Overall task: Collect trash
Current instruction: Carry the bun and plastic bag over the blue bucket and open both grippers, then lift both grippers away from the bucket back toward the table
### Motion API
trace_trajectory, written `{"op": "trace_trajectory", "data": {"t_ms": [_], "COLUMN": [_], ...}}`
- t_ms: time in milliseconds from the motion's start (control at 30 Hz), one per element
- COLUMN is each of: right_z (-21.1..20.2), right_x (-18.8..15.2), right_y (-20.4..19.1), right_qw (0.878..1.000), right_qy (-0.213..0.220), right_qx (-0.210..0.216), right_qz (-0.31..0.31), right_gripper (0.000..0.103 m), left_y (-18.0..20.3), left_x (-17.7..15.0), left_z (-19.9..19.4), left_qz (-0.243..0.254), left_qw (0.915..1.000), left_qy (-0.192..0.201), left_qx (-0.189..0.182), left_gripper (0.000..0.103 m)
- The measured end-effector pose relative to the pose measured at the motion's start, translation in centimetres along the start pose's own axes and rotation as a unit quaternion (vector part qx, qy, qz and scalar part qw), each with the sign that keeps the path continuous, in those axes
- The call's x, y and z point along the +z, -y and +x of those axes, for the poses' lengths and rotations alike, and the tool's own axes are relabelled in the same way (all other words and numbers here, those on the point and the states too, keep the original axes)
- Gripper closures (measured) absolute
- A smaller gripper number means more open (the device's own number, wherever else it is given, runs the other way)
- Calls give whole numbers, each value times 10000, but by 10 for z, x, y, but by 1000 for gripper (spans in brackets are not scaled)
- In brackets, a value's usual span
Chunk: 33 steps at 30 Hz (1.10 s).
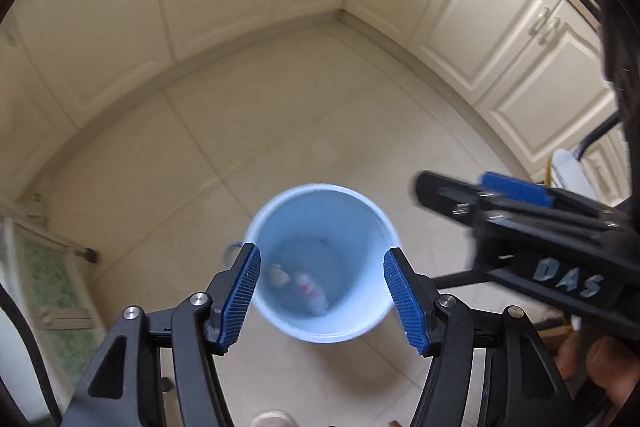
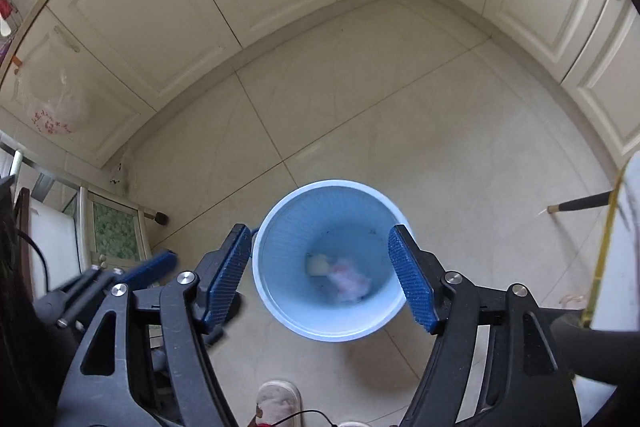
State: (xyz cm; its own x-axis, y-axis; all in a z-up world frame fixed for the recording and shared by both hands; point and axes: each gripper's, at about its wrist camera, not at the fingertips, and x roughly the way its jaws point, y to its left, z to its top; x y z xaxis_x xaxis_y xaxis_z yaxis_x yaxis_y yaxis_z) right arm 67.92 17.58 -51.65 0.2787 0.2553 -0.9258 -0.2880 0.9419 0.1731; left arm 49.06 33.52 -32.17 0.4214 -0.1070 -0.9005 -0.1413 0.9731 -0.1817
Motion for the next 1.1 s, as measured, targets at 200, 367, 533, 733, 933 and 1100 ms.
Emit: {"op": "trace_trajectory", "data": {"t_ms": [200, 367, 533, 733, 933, 1100], "right_z": [-64, -132, -207, -317, -422, -497], "right_x": [-6, -17, -40, -87, -145, -190], "right_y": [-29, -53, -71, -86, -86, -79], "right_qw": [9978, 9931, 9848, 9652, 9330, 9092], "right_qy": [560, 1063, 1603, 2447, 3383, 3976], "right_qx": [-237, -217, -302, -420, -940, -1086], "right_qz": [-263, -444, -596, -819, -785, -585], "right_gripper": [19, 19, 15, 7, 0, 0], "left_y": [7, 21, 65, 124, 191, 225], "left_x": [0, -11, -36, -67, -117, -148], "left_z": [-85, -161, -233, -317, -369, -399], "left_qz": [-152, -364, -215, -125, 164, 410], "left_qw": [9969, 9905, 9778, 9580, 9348, 9183], "left_qy": [521, 1118, 1786, 2661, 3436, 3896], "left_qx": [575, 718, 1074, 1064, 880, 577], "left_gripper": [38, 31, 23, 8, 2, 1]}}
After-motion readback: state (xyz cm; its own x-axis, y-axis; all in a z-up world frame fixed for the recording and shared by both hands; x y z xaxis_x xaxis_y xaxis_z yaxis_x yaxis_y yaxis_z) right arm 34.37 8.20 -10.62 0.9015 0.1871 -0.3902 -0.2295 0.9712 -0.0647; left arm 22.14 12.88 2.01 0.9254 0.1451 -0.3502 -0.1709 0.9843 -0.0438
